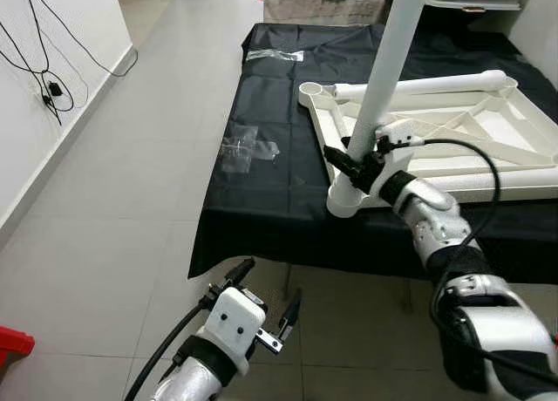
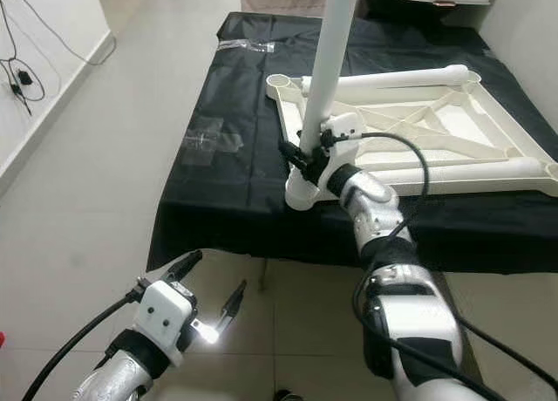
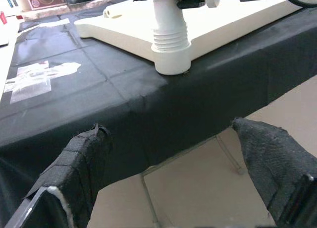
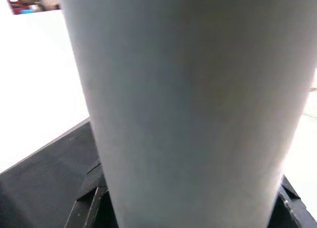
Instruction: Building children table
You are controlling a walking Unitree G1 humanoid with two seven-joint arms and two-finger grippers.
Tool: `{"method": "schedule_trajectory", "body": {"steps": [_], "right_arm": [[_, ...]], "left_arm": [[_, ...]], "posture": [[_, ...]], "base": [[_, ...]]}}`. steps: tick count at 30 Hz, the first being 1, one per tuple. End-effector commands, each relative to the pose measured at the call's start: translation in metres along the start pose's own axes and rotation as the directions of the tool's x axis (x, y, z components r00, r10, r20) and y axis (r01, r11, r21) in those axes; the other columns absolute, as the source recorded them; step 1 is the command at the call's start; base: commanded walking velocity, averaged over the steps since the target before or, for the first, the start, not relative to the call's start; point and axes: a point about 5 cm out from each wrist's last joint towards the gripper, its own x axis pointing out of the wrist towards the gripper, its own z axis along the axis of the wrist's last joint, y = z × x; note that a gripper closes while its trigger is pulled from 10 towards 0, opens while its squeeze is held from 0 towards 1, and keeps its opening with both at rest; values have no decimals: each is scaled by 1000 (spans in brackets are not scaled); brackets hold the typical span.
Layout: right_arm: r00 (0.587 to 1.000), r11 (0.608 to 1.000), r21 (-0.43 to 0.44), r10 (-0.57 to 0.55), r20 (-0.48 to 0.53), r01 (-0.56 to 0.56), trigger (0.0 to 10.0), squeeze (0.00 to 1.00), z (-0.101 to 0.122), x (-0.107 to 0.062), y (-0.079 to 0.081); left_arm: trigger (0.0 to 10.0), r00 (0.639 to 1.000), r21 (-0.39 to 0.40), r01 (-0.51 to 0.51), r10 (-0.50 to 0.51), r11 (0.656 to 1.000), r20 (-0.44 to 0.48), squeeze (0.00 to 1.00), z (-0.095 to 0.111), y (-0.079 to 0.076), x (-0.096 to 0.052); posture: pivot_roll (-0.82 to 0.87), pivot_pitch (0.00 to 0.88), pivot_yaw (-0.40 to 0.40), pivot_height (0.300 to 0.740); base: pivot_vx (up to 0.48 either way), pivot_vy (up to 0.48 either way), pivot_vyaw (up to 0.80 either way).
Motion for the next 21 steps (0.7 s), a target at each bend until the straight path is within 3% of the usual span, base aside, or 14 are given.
{"method": "schedule_trajectory", "body": {"steps": [1,3,4,6,7,8,9,10,11,12,13,15,20,21], "right_arm": [[985,985,31,-166,-50,168,0,0,-19,-7,-6],[901,905,-38,-425,-86,423,0,0,-32,-13,-8],[901,905,-38,-425,-86,423,0,0,-32,-13,-8],[840,846,-58,-534,-97,531,0,0,-38,-17,-8],[840,846,-58,-534,-97,531,0,0,-38,-17,-8],[789,795,-43,-607,-99,606,0,0,-41,-19,-5],[710,714,-25,-698,-92,699,0,0,-42,-22,1],[710,714,-25,-698,-92,699,0,0,-42,-22,1],[628,630,0,-773,-93,776,0,0,-43,-24,10],[572,573,26,-813,-106,819,0,0,-44,-25,18],[545,542,57,-829,-125,838,0,0,-45,-24,27],[545,534,108,-827,-140,839,0,0,-42,-17,43],[539,526,122,-831,-134,842,0,0,-39,-13,53],[572,555,154,-813,-110,818,10000,0,-35,-8,59]], "left_arm": [[10000,1000,0,8,-8,1000,-10,0,-4,-3,-3],[10000,1000,1,10,-10,1000,-17,0,-5,-3,-3],[10000,1000,1,10,-10,1000,-17,0,-5,-3,-3],[10000,1000,4,10,-10,1000,-22,0,-6,-3,-3],[10000,1000,4,10,-10,1000,-22,0,-6,-3,-3],[10000,1000,3,11,-11,1000,-22,0,-6,-4,-3],[10000,1000,2,12,-12,1000,-25,0,-7,-4,-4],[10000,1000,2,12,-12,1000,-25,0,-7,-4,-4],[10000,1000,2,14,-14,1000,-27,0,-8,-4,-4],[10000,999,2,15,-15,1000,-29,0,-8,-4,-4],[10000,999,3,17,-17,1000,-31,0,-9,-4,-4],[10000,999,5,21,-21,1000,-30,0,-9,-5,-4],[10000,999,7,23,-22,1000,-30,0,-9,-5,-4],[10000,999,6,25,-25,1000,-31,0,-9,-5,-4]], "posture": [[89,176,-39,740],[90,172,-40,740],[90,172,-40,740],[91,173,-41,740],[91,173,-41,740],[93,168,-40,740],[94,167,-42,740],[94,167,-42,740],[94,166,-40,740],[95,166,-38,740],[96,164,-38,740],[103,160,-37,740],[101,160,-37,740],[93,161,-33,740]], "base": [[0,0,0],[0,0,0],[0,0,0],[0,0,0],[0,0,0],[0,0,0],[0,0,0],[0,0,0],[0,0,0],[0,0,0],[0,0,0],[0,0,0],[0,0,0],[0,0,0]]}}
